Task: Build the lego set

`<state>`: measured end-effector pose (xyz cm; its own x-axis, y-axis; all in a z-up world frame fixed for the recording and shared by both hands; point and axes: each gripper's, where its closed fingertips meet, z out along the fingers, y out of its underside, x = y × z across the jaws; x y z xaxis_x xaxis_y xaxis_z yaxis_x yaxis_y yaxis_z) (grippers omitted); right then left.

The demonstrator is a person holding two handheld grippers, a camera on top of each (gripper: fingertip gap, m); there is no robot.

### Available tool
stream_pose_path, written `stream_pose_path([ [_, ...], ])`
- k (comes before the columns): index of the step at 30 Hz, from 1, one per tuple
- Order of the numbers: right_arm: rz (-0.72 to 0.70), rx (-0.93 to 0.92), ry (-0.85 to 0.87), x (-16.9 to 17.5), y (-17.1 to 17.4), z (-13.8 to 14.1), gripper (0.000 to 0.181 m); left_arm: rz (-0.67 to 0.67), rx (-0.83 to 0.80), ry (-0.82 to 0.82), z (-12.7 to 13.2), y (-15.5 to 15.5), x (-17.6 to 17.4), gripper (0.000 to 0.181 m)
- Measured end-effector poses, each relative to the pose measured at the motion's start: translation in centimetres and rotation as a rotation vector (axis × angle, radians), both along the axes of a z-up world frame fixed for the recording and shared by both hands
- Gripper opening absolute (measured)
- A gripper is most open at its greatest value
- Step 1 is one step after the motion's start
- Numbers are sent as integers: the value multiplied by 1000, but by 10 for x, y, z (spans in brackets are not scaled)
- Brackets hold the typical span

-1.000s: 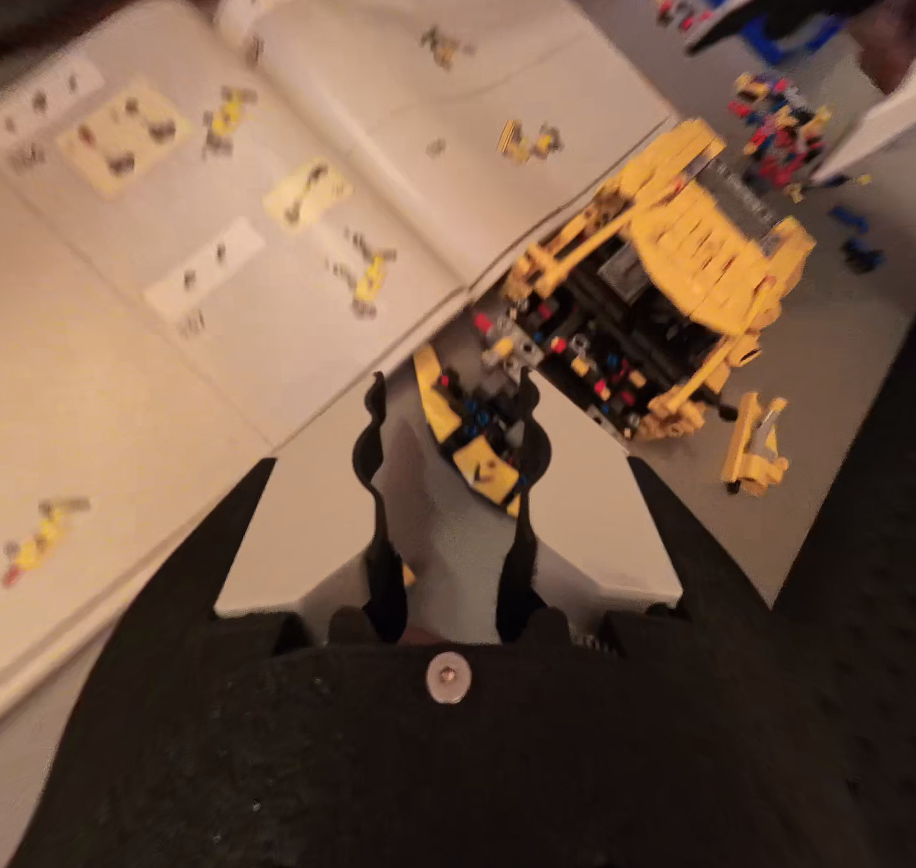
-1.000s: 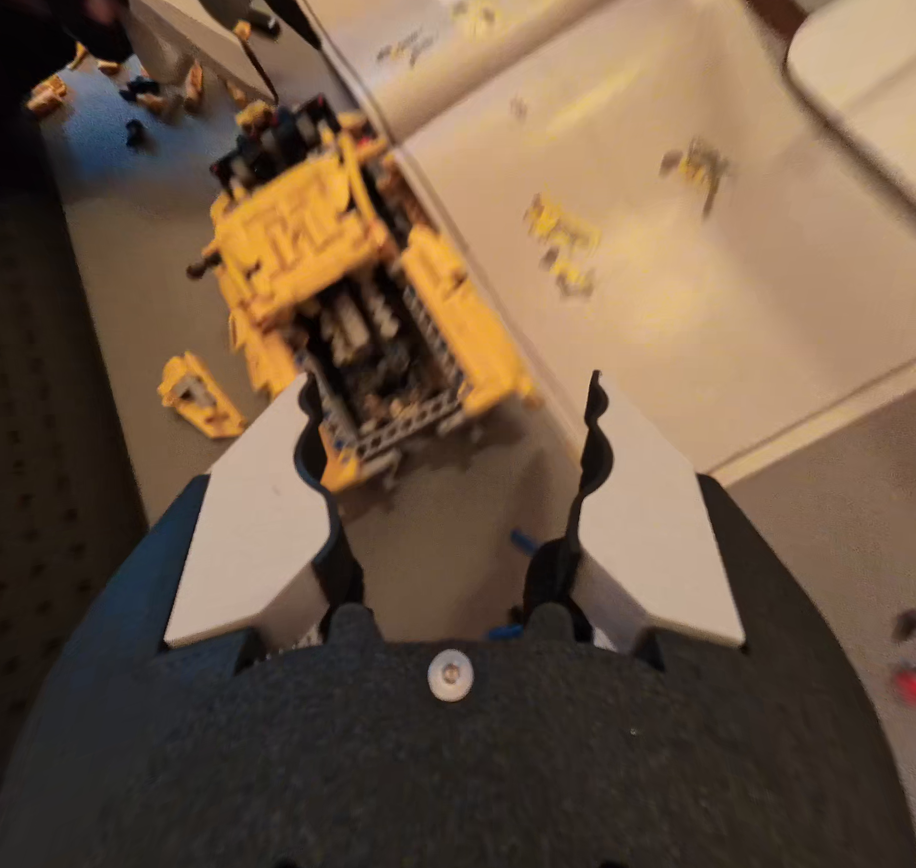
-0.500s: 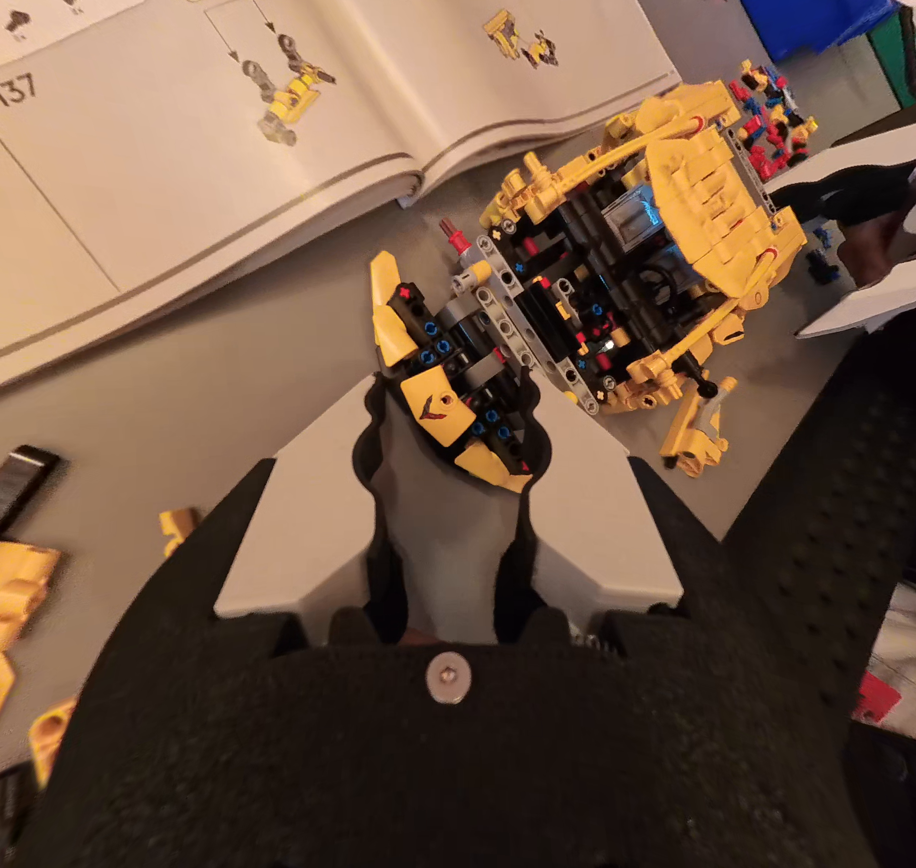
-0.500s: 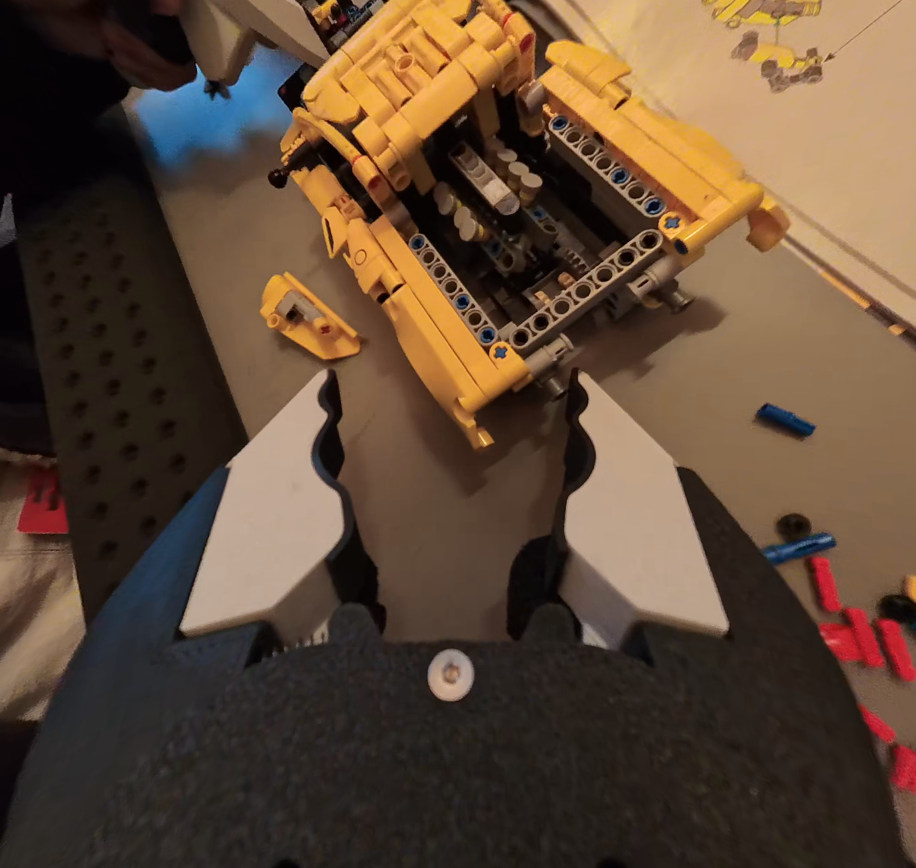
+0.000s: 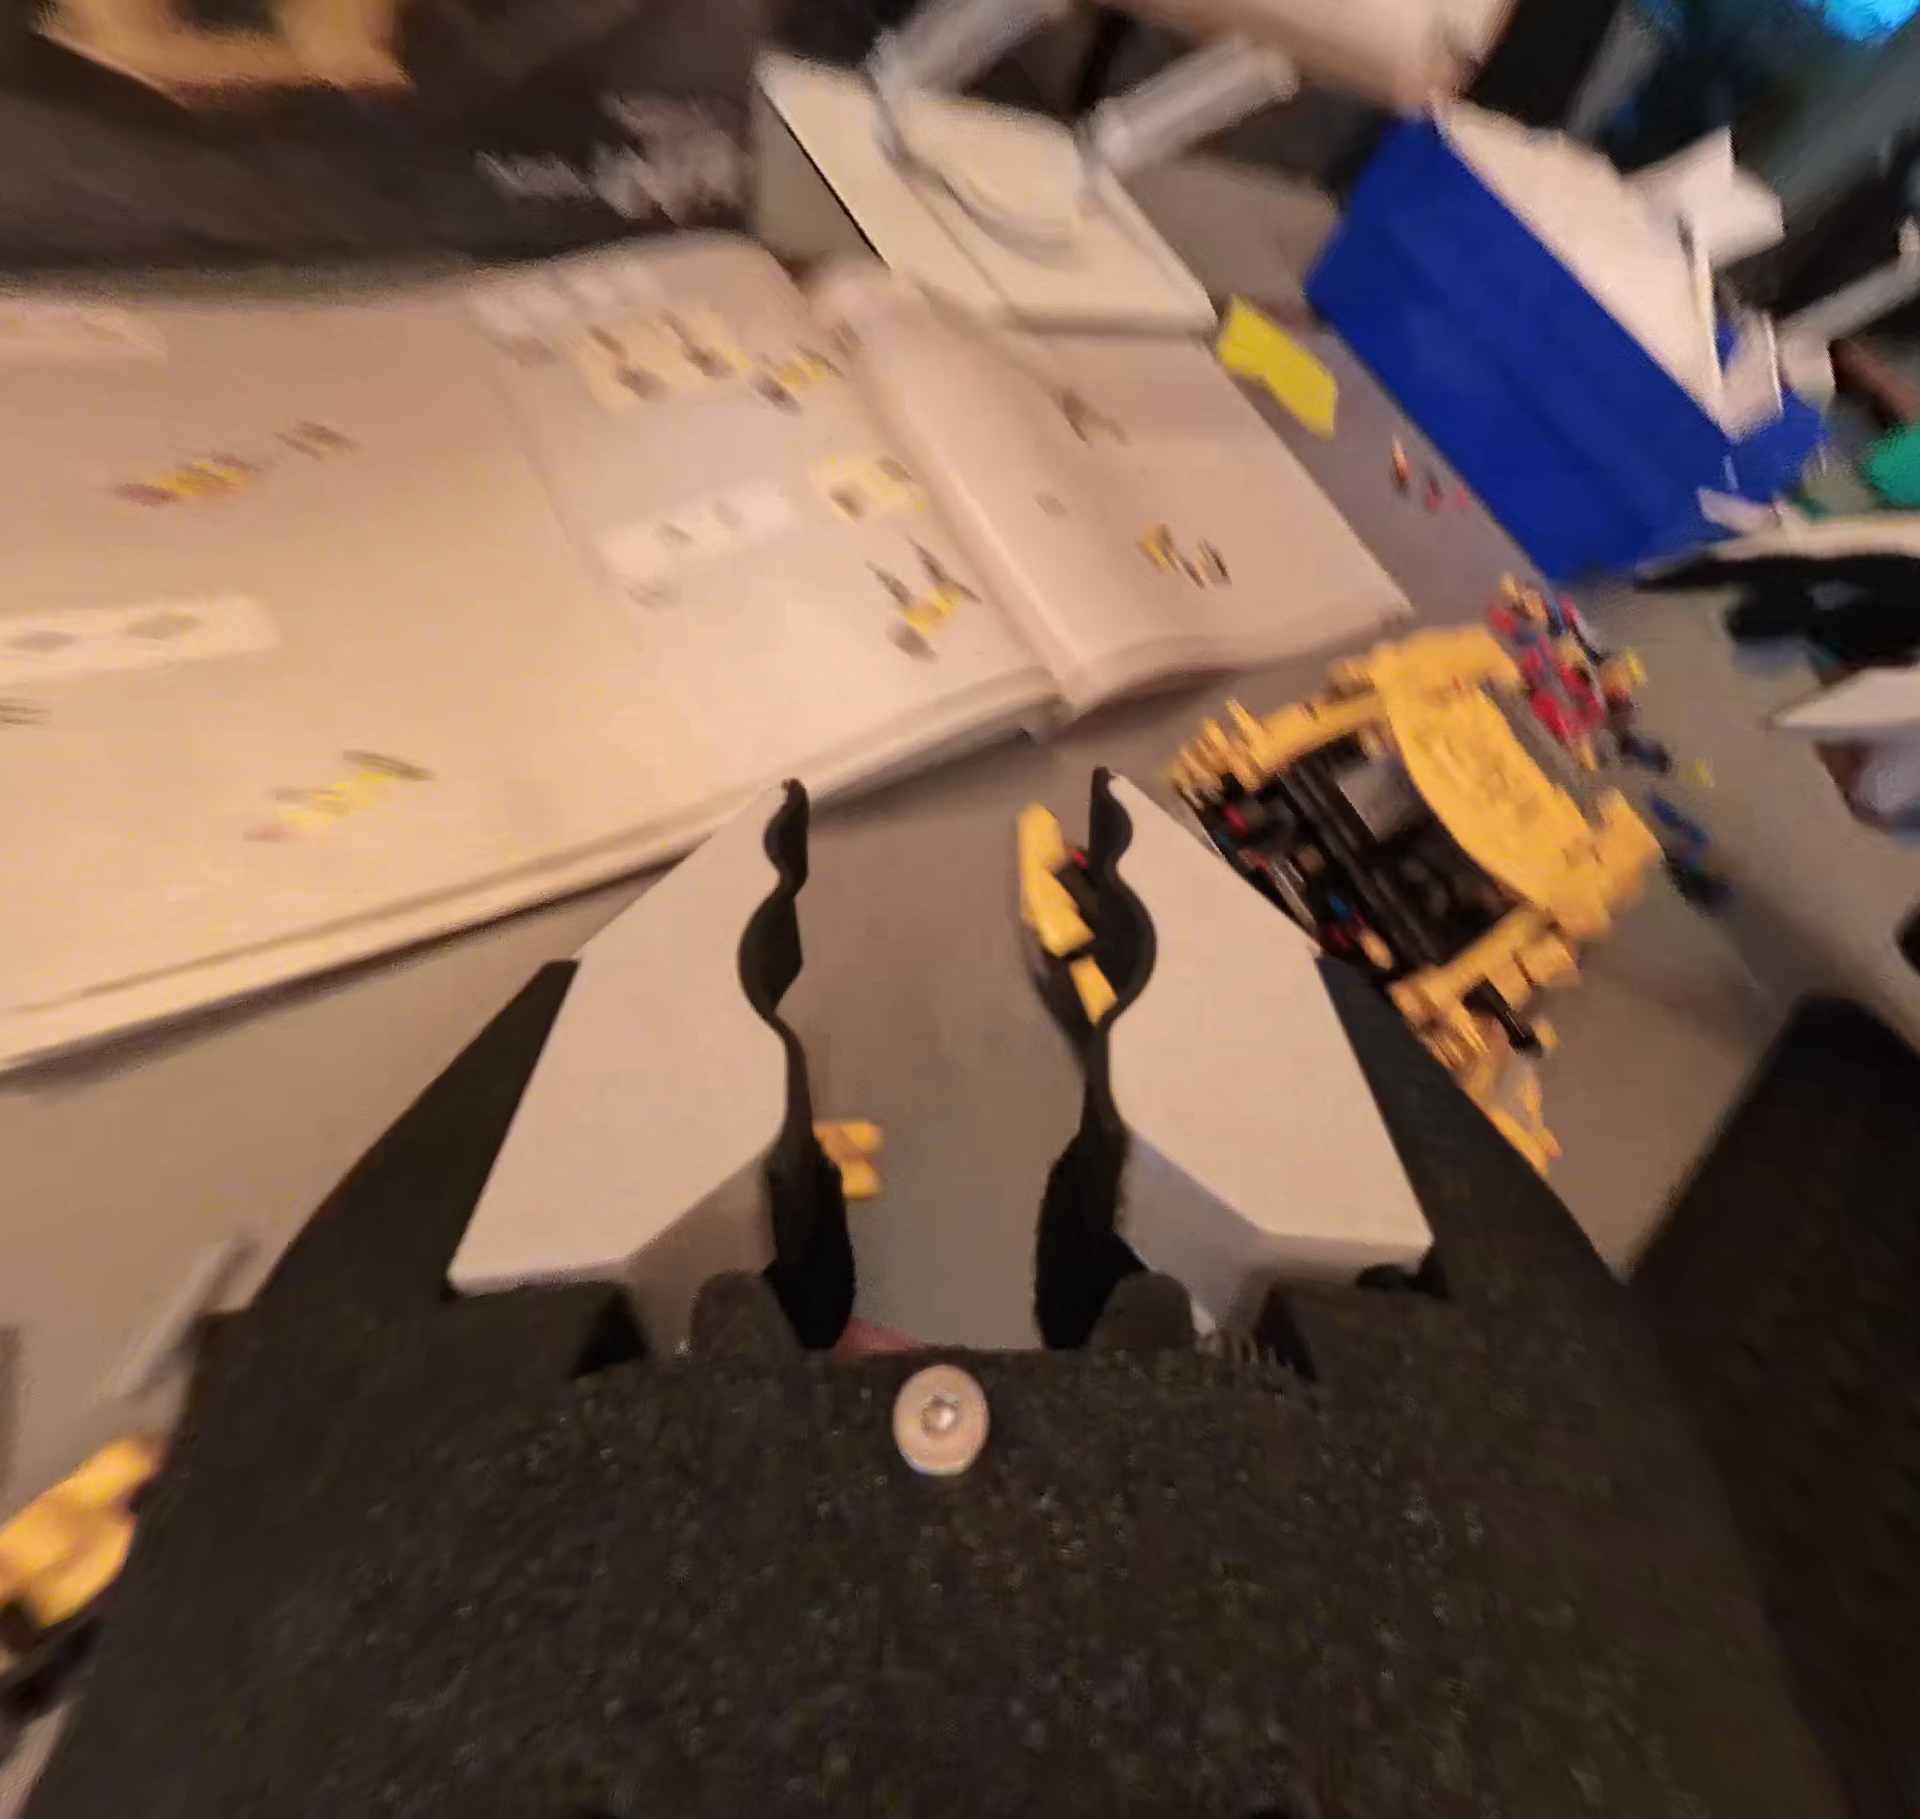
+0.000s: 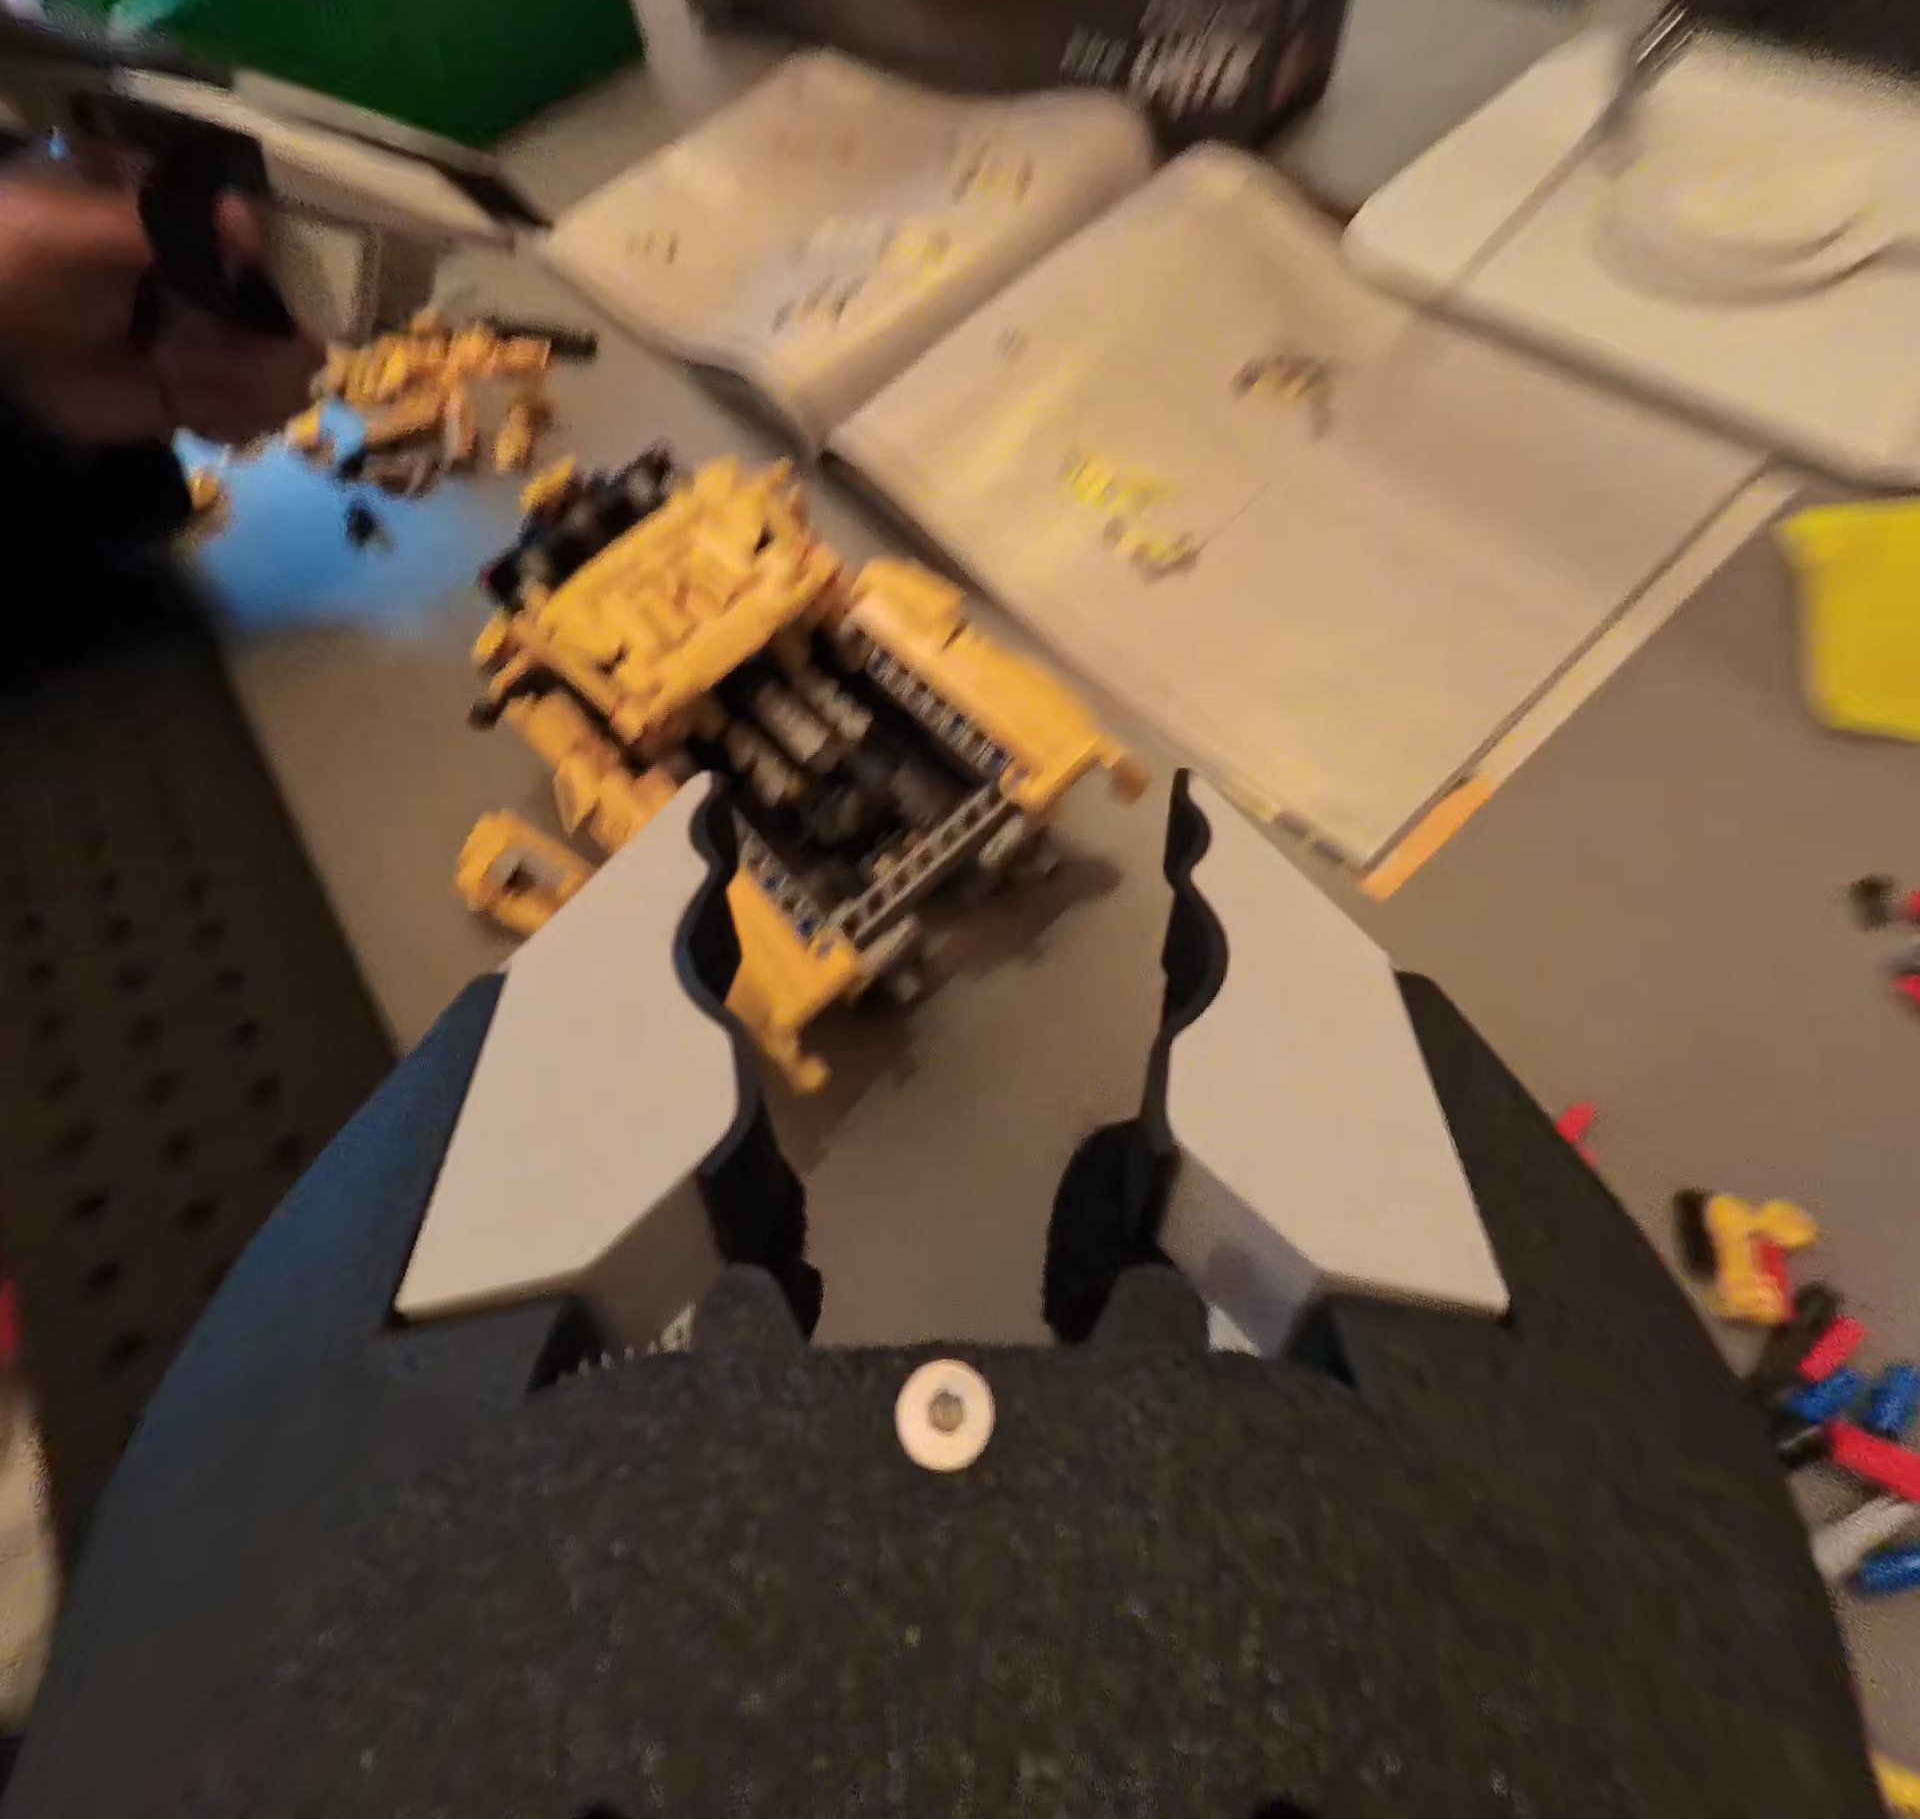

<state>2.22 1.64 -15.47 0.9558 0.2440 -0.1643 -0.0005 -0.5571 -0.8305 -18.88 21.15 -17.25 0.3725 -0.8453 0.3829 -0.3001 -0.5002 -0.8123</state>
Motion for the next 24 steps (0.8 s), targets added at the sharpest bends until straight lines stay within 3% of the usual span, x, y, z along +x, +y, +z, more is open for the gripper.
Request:
stream_pose_path([
  [2,-79,137,-5,17,20,20,77,151,32,-74,7,35,-15,54],
  [5,-200,245,-19,43,48,29,75,310,21,-106,9,63,-35,54],
  [8,-259,310,-22,59,66,30,70,406,113,9,2,84,-55,54],
  [13,-312,279,-59,82,64,15,68,415,163,70,2,92,-62,54],
  [19,-359,318,20,97,55,23,66,375,142,101,-10,87,-54,54],
  [24,-385,183,-113,120,2,24,50,377,167,85,-4,87,-55,54],
])
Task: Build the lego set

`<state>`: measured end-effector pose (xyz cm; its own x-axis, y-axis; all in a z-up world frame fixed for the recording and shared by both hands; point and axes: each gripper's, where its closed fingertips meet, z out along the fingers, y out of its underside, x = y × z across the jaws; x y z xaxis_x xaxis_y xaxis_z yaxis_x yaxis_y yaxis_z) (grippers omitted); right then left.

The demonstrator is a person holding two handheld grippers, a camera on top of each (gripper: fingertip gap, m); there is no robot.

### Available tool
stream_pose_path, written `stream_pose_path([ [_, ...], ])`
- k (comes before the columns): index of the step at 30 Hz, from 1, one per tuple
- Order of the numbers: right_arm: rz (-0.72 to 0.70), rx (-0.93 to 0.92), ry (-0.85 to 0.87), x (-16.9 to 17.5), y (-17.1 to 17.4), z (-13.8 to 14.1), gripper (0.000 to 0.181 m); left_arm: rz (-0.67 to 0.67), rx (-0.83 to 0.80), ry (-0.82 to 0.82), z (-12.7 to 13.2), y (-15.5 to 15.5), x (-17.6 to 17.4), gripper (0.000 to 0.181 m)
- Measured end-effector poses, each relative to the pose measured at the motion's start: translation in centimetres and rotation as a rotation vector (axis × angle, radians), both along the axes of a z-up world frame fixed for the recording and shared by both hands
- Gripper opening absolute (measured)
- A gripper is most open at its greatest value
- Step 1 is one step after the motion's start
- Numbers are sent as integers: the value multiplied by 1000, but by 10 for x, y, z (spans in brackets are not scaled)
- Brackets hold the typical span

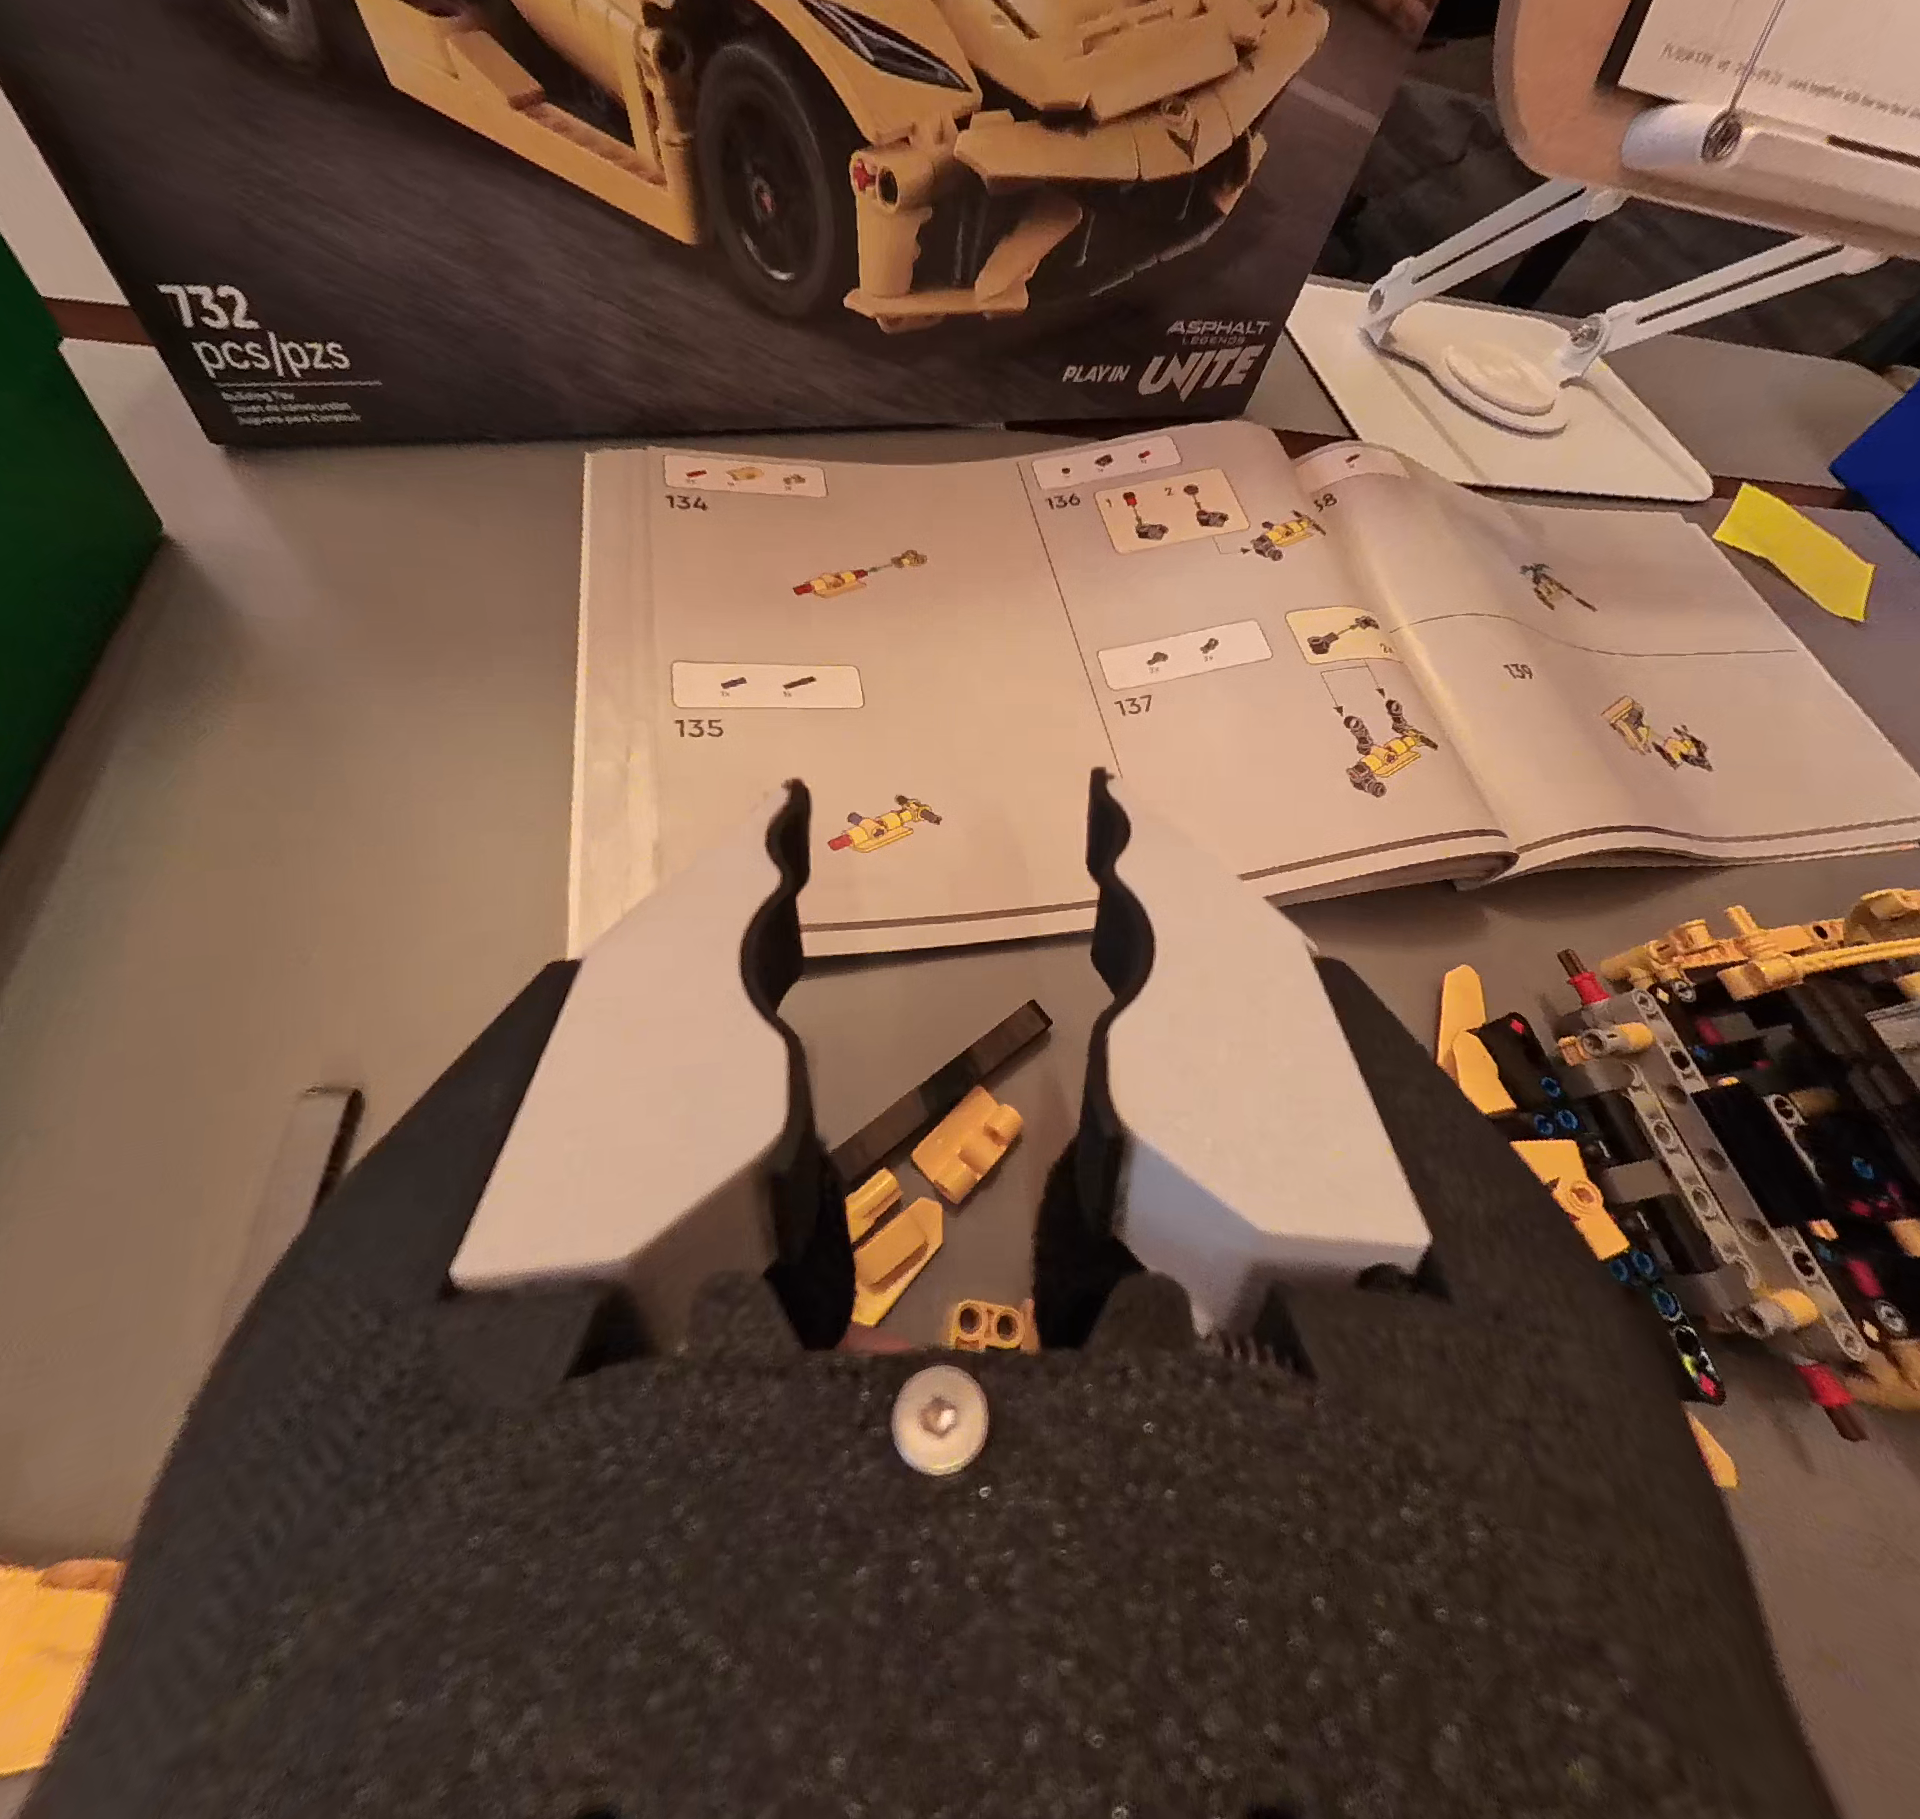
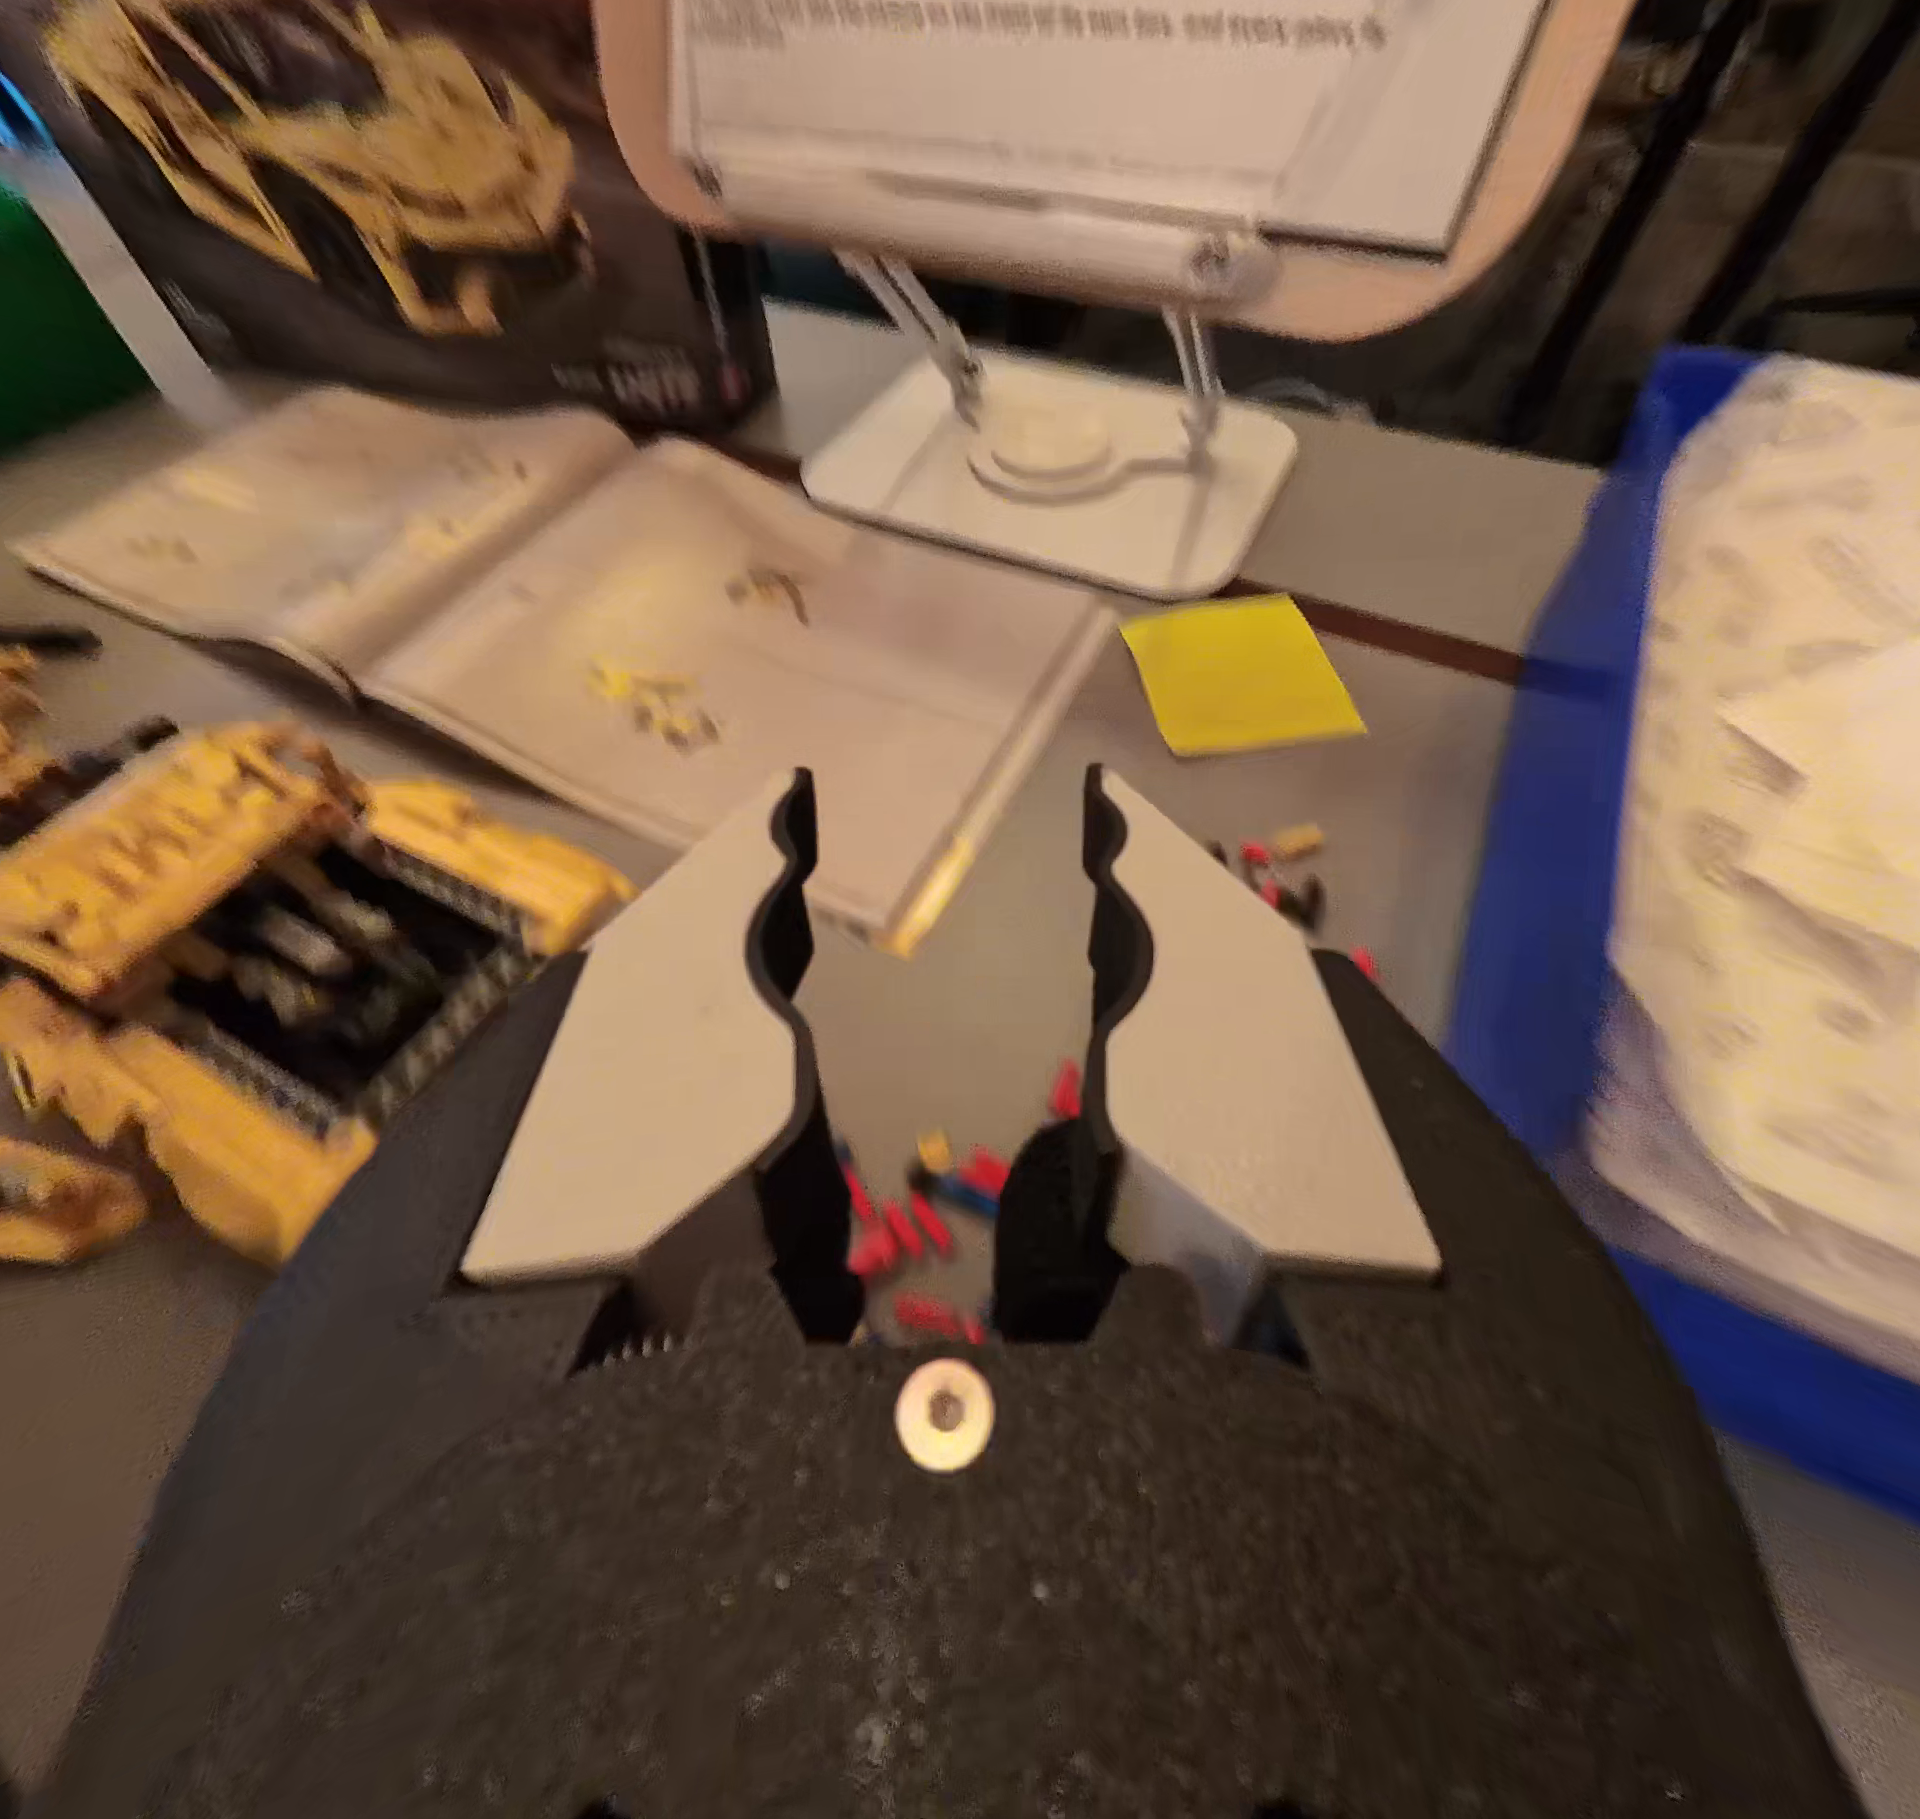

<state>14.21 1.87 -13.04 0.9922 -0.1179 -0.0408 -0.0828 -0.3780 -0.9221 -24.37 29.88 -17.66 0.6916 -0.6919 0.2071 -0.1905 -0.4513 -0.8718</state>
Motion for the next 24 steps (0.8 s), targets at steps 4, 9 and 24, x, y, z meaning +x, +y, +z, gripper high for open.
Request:
stream_pose_path([
  [4,-30,-256,-66,12,-61,-26,40,3,11,0,1,1,0,54],
  [9,0,-384,-17,1,-86,-69,33,9,24,19,-2,2,0,54],
  [24,7,-426,30,22,-30,-106,21,9,8,25,-10,3,3,53],
])
